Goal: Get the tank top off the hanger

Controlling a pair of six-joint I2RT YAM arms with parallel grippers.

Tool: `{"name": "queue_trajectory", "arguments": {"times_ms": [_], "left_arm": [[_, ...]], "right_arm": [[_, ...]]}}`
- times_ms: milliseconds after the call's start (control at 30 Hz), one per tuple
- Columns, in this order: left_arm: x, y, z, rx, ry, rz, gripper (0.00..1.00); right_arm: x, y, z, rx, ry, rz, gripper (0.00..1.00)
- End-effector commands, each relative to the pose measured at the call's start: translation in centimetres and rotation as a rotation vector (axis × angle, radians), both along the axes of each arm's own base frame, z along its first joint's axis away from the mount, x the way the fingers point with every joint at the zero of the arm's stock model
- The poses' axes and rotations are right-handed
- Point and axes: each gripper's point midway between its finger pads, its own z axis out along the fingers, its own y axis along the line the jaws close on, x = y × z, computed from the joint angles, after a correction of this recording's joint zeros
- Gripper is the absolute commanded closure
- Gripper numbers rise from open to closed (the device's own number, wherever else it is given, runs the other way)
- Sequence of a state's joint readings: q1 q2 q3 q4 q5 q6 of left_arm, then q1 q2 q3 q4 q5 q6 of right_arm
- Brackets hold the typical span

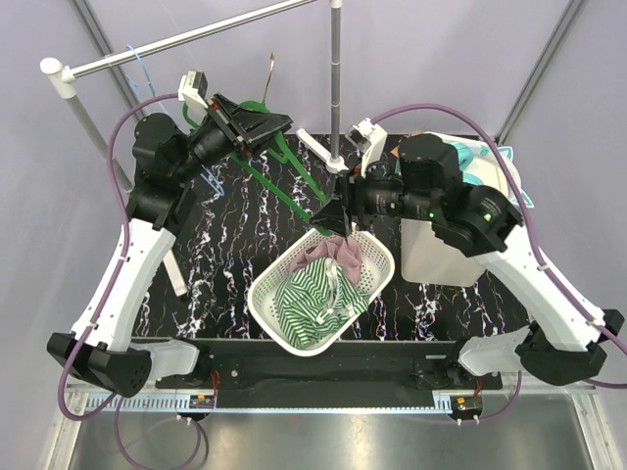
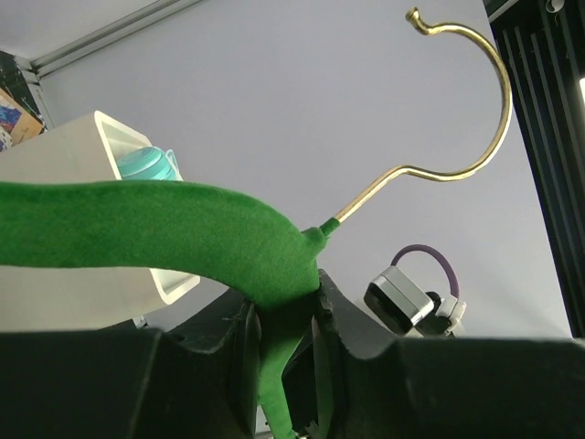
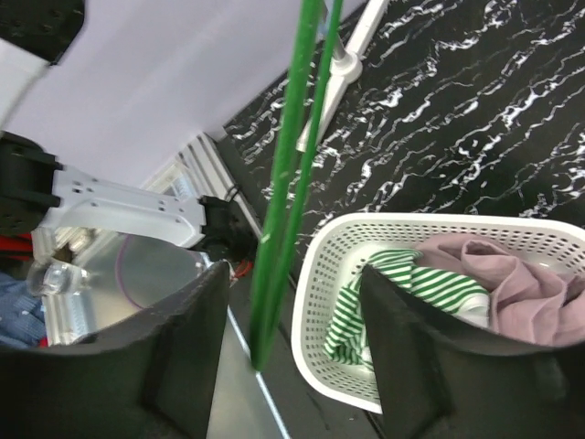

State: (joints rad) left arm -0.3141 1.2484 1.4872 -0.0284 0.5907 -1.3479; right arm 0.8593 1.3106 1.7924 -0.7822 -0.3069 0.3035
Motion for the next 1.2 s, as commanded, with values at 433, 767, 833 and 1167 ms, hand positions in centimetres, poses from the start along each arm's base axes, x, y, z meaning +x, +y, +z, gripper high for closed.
{"name": "queue_trajectory", "arguments": {"times_ms": [433, 767, 833, 1167], "left_arm": [[-1.3, -0.2, 1.2, -0.028, -0.078, -0.052, 0.74], [-4.0, -0.3, 2.0, 0.05, -0.195, -0.14, 0.5], [-4.9, 0.3, 2.2, 0.071, -0.217, -0.138, 0.5], [-9.0, 2.2, 1.9, 0.213, -0.341, -0.111, 0.5]], "right_arm": [[2.8, -0.9, 3.1, 0.102, -0.11, -0.168, 1.0], [6.4, -2.0, 4.4, 0.047, -0.235, -0.319, 1.0], [7.3, -1.2, 4.7, 0.038, -0.251, -0.322, 1.0], [11.3, 4.5, 6.4, 0.029, -0.335, -0.237, 1.0]]}}
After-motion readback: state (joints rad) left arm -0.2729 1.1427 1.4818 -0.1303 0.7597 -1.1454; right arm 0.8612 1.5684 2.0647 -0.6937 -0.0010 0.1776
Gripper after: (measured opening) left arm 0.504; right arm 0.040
